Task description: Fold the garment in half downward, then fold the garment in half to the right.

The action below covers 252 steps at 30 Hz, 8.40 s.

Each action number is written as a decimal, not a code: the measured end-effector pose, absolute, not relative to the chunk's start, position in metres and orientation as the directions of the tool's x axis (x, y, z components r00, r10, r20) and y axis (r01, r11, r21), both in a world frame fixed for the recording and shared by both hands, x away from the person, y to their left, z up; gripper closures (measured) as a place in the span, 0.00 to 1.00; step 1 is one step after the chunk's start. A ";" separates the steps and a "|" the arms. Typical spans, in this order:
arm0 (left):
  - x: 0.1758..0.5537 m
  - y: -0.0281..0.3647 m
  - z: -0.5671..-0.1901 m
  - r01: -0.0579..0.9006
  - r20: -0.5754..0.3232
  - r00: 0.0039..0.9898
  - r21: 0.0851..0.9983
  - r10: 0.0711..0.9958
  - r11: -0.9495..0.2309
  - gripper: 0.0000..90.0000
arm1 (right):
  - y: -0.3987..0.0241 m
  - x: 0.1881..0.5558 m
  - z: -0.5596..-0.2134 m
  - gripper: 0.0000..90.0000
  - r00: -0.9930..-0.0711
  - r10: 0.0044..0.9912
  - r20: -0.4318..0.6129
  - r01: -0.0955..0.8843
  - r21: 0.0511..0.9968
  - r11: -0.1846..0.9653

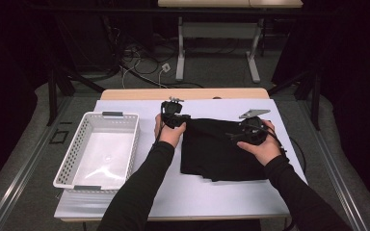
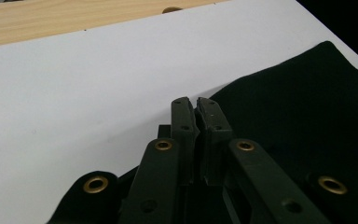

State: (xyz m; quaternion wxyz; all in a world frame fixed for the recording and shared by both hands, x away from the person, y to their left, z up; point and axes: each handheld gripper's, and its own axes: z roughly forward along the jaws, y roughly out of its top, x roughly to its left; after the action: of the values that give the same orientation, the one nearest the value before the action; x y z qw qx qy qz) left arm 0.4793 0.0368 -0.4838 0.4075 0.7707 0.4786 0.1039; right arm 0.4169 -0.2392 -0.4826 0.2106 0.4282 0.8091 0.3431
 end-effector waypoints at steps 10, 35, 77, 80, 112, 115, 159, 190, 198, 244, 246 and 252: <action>0.479 0.037 -0.484 0.653 -0.232 0.520 0.728 0.822 -0.208 0.96 | -0.219 0.405 -0.492 0.17 -0.574 0.819 -0.018 0.542 0.741 0.396; 0.481 0.039 -0.484 0.658 -0.240 0.519 0.724 0.820 -0.204 0.96 | -0.161 0.379 -0.521 0.39 -0.708 0.706 0.007 0.465 0.757 0.459; 0.481 0.040 -0.486 0.665 -0.250 0.515 0.720 0.820 -0.198 0.96 | -0.091 0.359 -0.556 0.68 -0.821 0.570 -0.022 0.404 0.685 0.607; 0.482 0.040 -0.486 0.661 -0.244 0.519 0.722 0.819 -0.205 0.96 | -0.091 0.359 -0.556 0.73 -0.822 0.568 -0.032 0.396 0.684 0.613; 0.486 0.051 -0.474 0.644 -0.211 0.501 0.739 0.839 -0.199 0.96 | -0.100 0.353 -0.513 0.94 -0.824 0.558 0.094 0.407 0.784 0.469; 0.486 0.054 -0.470 0.640 -0.202 0.498 0.742 0.843 -0.200 0.96 | -0.099 0.351 -0.503 0.94 -0.831 0.547 0.101 0.393 0.802 0.450; 0.470 0.143 -0.401 0.617 -0.191 0.407 0.778 0.893 -0.115 0.96 | -0.032 0.348 -0.425 0.94 -0.905 0.414 0.100 0.272 0.884 0.381; 0.469 0.132 -0.385 0.586 -0.160 0.410 0.800 0.898 -0.125 0.96 | -0.046 0.347 -0.417 0.93 -0.900 0.423 0.103 0.258 0.909 0.327; 0.474 0.109 -0.388 0.583 -0.151 0.432 0.799 0.889 -0.148 0.96 | -0.070 0.345 -0.421 0.93 -0.886 0.446 0.123 0.280 0.911 0.305; 0.494 0.029 -0.426 0.597 -0.182 0.492 0.783 0.851 -0.177 0.96 | -0.163 0.341 -0.467 0.93 -0.805 0.567 0.175 0.373 0.893 0.254; 0.495 0.028 -0.428 0.600 -0.188 0.492 0.781 0.850 -0.175 0.96 | -0.166 0.341 -0.469 0.93 -0.802 0.571 0.178 0.376 0.892 0.251; 0.496 0.022 -0.434 0.605 -0.189 0.495 0.775 0.848 -0.181 0.96 | -0.172 0.340 -0.475 0.93 -0.793 0.581 0.182 0.387 0.888 0.249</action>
State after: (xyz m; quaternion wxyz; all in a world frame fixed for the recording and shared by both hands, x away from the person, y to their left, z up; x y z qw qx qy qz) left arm 0.4961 0.0215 -0.4337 0.4219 0.7548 0.4813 0.1439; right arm 0.3402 -0.1716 -0.4749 0.0920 0.3083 0.7850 0.5294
